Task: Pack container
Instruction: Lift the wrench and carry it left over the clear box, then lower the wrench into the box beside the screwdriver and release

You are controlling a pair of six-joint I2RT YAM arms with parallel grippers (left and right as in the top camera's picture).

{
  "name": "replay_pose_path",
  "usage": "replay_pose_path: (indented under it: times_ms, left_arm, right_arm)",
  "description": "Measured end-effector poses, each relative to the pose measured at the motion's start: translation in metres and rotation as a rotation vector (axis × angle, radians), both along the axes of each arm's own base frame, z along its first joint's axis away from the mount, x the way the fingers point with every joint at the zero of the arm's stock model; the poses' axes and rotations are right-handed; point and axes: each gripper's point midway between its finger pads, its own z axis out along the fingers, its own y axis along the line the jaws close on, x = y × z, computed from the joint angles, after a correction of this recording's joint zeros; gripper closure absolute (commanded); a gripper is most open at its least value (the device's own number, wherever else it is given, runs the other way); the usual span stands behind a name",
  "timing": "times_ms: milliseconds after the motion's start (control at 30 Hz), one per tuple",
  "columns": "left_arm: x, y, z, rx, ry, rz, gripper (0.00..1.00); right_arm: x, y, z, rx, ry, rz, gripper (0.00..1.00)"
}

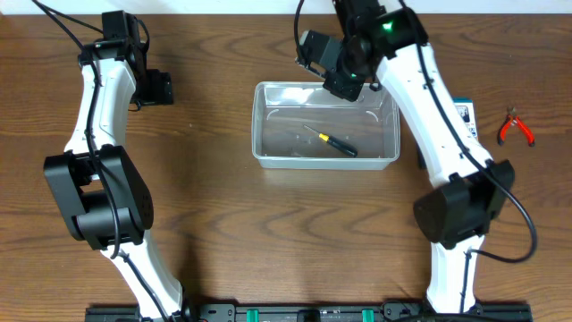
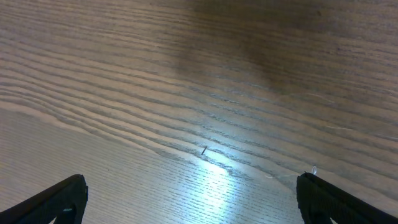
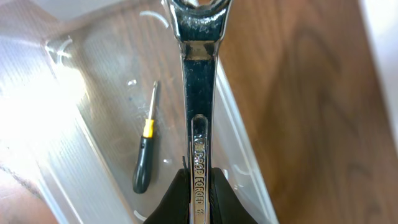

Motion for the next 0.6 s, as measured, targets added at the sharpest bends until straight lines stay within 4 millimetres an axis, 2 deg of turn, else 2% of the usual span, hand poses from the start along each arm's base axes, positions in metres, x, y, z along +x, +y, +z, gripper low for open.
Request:
replay_pose_path:
  times_ms: [267,600]
  left_arm:
    - [0.000,0.000,0.000,0.000,0.000,0.000,0.02]
    - [0.000,0.000,0.000,0.000,0.000,0.000,0.01]
  right_arm:
    - [-0.005,-0.001,-0.043,-0.041,0.118,0.002,0.99]
    - [-0.022,0.002,-0.065,-0.038,0.236,0.017,0.99]
